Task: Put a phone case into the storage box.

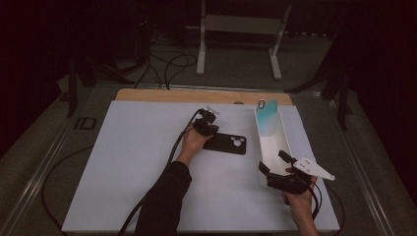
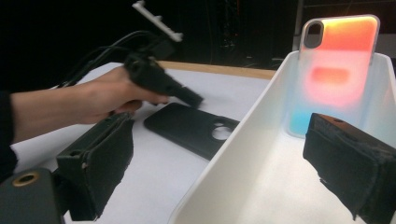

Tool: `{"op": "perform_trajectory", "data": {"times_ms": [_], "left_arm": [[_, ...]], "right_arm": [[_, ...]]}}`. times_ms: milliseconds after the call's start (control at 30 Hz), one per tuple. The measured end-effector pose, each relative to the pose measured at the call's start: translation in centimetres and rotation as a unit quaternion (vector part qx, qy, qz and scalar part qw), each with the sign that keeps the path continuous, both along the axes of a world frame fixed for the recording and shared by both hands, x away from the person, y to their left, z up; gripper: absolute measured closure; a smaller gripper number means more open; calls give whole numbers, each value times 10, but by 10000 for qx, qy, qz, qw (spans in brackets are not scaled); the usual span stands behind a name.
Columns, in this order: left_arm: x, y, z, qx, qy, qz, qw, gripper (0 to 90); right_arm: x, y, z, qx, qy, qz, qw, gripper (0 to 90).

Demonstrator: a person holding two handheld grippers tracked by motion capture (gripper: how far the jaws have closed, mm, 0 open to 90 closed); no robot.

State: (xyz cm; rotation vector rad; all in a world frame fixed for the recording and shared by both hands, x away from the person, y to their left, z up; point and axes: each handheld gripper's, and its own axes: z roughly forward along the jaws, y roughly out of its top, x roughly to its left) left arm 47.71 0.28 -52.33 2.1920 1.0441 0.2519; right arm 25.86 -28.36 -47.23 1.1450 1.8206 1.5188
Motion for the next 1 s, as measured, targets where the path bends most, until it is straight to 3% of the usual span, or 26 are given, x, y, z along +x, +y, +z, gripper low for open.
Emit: {"op": "perform_trajectory", "data": {"times_ms": [167, 500, 800, 867, 1000], "left_arm": [[-26, 18, 0, 10, -55, 45, 10000, 900], [-79, 34, 1, 192, -189, -81, 9996, 900], [-88, 37, 2, 134, -196, -13, 9997, 897], [-92, 41, 5, 137, -269, -10, 9995, 892], [-107, 59, 21, -199, -600, 76, 9980, 830]], "right_arm": [[0, 0, 0, -23, 5, -10, 10000, 86], [1, 1, 0, -67, 3, 2, 10000, 86], [2, 0, 0, -100, 21, 15, 9999, 90], [3, -1, 0, -85, 32, 51, 9999, 90], [4, -2, 0, -92, 51, 41, 9999, 90]]}}
